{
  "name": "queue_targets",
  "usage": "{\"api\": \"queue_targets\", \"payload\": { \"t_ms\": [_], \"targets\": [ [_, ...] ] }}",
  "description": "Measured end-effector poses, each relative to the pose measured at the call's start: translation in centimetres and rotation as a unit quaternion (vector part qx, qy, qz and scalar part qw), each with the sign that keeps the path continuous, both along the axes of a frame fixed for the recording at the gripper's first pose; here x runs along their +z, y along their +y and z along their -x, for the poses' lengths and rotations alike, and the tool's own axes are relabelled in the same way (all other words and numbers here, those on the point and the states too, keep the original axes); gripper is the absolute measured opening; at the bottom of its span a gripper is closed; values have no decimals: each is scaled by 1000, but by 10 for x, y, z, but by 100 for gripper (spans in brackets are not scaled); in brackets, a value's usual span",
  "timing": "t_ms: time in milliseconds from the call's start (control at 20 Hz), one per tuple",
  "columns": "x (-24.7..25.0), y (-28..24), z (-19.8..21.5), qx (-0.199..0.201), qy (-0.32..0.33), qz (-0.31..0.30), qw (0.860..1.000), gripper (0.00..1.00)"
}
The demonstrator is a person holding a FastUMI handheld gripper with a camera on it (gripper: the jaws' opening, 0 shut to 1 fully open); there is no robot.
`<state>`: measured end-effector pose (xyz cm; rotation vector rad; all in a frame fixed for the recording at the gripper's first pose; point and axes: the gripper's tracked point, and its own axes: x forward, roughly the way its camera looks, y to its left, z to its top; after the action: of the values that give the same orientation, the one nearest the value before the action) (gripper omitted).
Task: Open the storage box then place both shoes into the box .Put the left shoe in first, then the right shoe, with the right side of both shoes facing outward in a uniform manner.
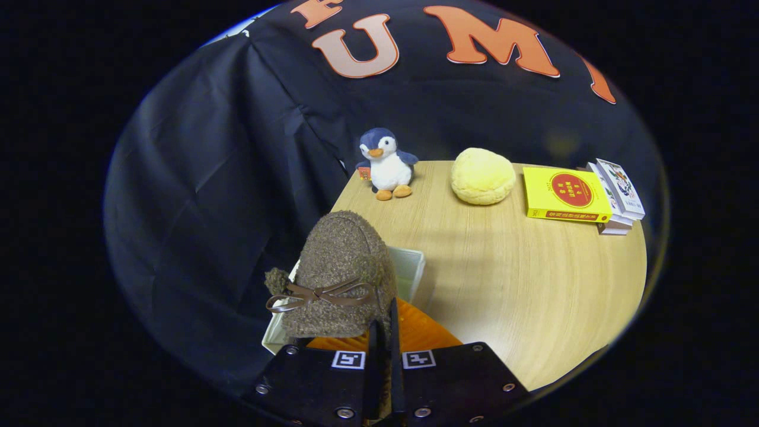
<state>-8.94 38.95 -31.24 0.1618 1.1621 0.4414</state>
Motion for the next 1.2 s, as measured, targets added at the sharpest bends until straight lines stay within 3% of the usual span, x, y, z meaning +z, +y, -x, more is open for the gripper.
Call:
{"api": "queue_targets", "payload": {
  "t_ms": [400,700,850,1200],
  "targets": [
    [-32,28,11,-6,31,23,999,10],
    [-36,30,29,9,56,8,998,34],
    [-17,20,18,3,37,-15,999,51],
    [36,-23,-10,0,-46,-55,997,72]
  ]
}}
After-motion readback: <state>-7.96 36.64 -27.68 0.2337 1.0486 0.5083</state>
